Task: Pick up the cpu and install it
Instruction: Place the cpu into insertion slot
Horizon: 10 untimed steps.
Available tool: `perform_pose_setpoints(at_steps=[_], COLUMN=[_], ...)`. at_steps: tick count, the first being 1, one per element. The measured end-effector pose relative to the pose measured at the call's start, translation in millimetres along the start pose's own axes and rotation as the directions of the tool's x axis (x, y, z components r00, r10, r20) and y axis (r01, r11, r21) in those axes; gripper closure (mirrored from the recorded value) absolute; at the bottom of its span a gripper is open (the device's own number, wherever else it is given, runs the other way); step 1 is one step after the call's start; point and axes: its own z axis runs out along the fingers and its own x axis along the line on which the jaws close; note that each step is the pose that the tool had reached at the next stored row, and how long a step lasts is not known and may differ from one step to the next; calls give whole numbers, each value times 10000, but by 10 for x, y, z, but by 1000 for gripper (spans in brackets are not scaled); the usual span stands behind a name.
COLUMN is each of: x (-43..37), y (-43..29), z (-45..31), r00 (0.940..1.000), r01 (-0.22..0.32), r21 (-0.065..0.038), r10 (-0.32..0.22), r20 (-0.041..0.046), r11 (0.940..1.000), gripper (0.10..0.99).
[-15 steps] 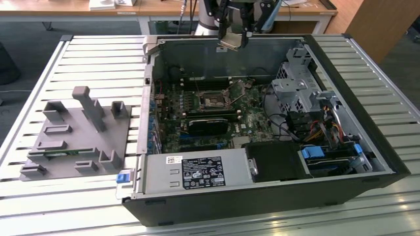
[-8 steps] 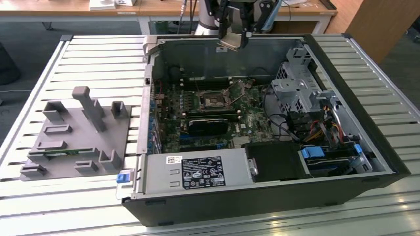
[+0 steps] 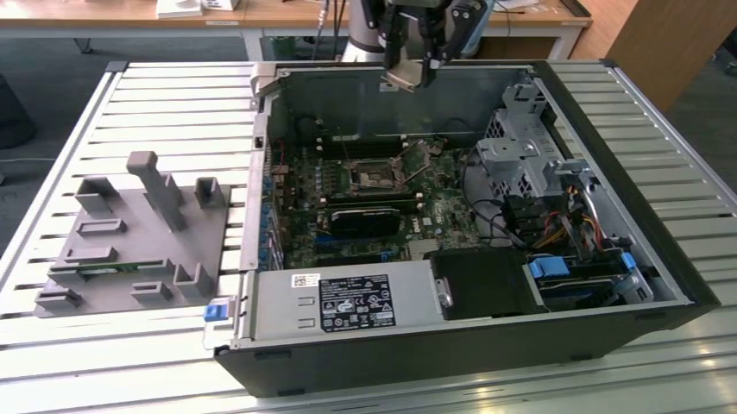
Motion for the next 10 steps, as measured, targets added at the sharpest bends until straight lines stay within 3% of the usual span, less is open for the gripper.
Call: perform_pose_setpoints(at_steps=[5, 10], x=[0, 1], y=[-2, -4], z=[31, 62], r00=[9959, 9852], r01=[-898, -1708], r21=[13, 20], r10=[898, 1708], r20=[56, 108], r11=[9960, 9853], gripper=[553, 553])
